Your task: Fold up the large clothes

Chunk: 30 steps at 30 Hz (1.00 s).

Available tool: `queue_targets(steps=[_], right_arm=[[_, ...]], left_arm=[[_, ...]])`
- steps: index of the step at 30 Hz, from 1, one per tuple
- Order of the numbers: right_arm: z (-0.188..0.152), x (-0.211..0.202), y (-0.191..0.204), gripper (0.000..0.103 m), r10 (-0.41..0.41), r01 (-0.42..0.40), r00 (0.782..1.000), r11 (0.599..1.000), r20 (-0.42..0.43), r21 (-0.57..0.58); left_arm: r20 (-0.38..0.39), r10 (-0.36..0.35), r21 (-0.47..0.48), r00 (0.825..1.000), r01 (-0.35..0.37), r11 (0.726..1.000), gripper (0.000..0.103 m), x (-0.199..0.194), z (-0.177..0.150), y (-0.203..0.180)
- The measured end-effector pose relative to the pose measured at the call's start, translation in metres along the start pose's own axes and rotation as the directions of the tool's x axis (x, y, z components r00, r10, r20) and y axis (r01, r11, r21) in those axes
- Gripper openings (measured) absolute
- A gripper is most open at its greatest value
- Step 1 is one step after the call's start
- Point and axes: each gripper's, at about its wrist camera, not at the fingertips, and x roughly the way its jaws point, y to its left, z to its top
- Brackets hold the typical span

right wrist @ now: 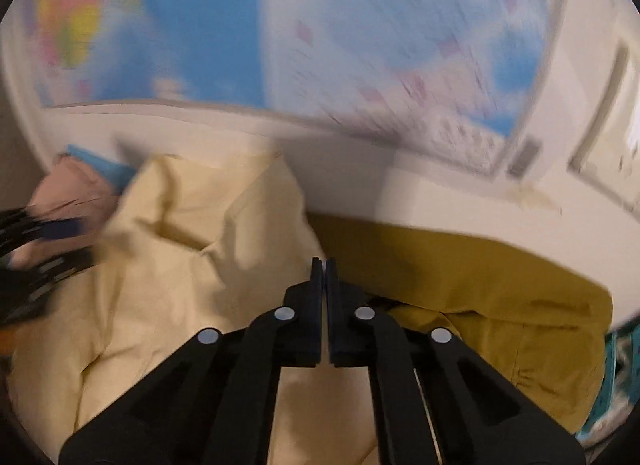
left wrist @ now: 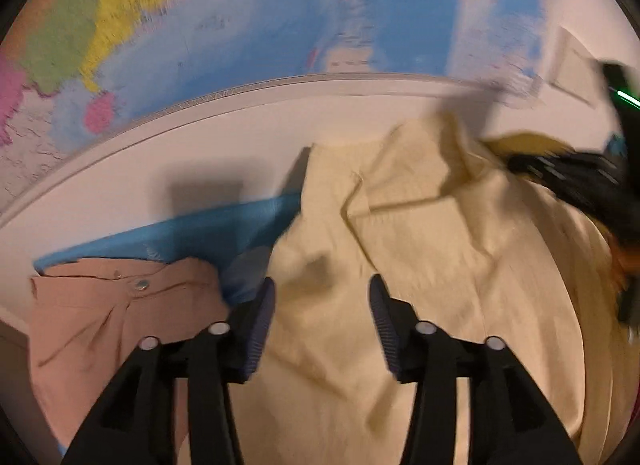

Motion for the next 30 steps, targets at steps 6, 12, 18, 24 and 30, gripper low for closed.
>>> queue_targets(steps=[6, 12, 18, 24, 30], right_arm=[[-0.026, -0.059, -0.012, 0.049, 0.051, -0.053, 0.995, 0.998, 0.089, 0.024], [-0.118, -0.164, -0.021, 0.078, 0.229, -0.23, 0.964, 0.973, 0.139, -0.007], [-0.23, -0.198, 0.008, 0.085, 0.296, -0.296, 0.955, 0.955, 0.02, 0.006], [-0.291, -0.19, 0.032, 0.044, 0.294, -0.297, 0.952, 0.955, -0.083, -0.022], [-0.28, -0.229, -0.017, 0.002, 0.302, -0.308, 0.949, 0.949, 0.088, 0.066]], left_arm=[[-0.009, -0.062, 0.153, 0.998, 0.062, 0.986, 0.066, -0.059, -0.084, -0.013], [-0.056, -0.095, 0.217, 0.994, 0.105, 0.97, 0.069, -0.097, -0.163, -0.034], [-0.119, -0.125, 0.28, 0.985, 0.154, 0.948, 0.079, -0.106, -0.213, -0.066], [-0.175, -0.018, 0.378, 0.984, 0.084, 0.922, 0.056, -0.085, -0.239, -0.09], [-0.098, -0.118, 0.163, 0.988, 0.133, 0.978, 0.005, -0.11, -0.22, -0.035]])
